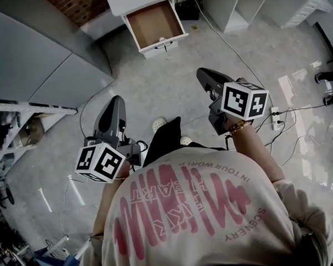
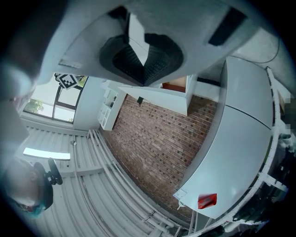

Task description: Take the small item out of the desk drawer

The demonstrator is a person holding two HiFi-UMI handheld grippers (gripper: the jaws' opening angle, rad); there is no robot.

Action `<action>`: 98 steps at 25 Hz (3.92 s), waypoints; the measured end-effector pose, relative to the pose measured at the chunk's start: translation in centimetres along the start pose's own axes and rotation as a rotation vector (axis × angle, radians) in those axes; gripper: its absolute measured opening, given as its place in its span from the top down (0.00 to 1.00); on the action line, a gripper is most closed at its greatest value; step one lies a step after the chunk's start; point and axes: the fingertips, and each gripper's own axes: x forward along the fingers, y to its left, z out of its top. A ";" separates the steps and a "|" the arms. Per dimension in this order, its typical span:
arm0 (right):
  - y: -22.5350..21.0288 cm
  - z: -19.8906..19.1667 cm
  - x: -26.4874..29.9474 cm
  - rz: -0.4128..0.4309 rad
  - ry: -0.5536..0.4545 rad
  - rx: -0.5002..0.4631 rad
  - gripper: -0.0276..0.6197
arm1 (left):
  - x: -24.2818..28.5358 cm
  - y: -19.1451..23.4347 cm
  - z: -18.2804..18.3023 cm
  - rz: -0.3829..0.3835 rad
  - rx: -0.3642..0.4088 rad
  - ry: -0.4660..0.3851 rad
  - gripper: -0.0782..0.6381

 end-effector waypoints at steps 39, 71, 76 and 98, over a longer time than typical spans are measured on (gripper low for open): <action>-5.3 6.9 24.5 -0.184 0.150 0.089 0.84 | 21.8 21.7 9.9 -0.070 -0.148 0.068 0.89; -12.0 6.1 34.5 -0.222 0.355 0.075 0.81 | 29.3 27.1 11.5 -0.005 -0.192 0.054 0.89; -15.0 6.8 36.8 -0.186 0.458 0.041 0.80 | 30.3 26.7 11.2 0.097 -0.217 0.039 0.89; -25.2 -0.5 46.0 -0.020 0.917 -0.171 0.78 | 31.3 29.2 4.9 0.537 -0.350 0.022 0.89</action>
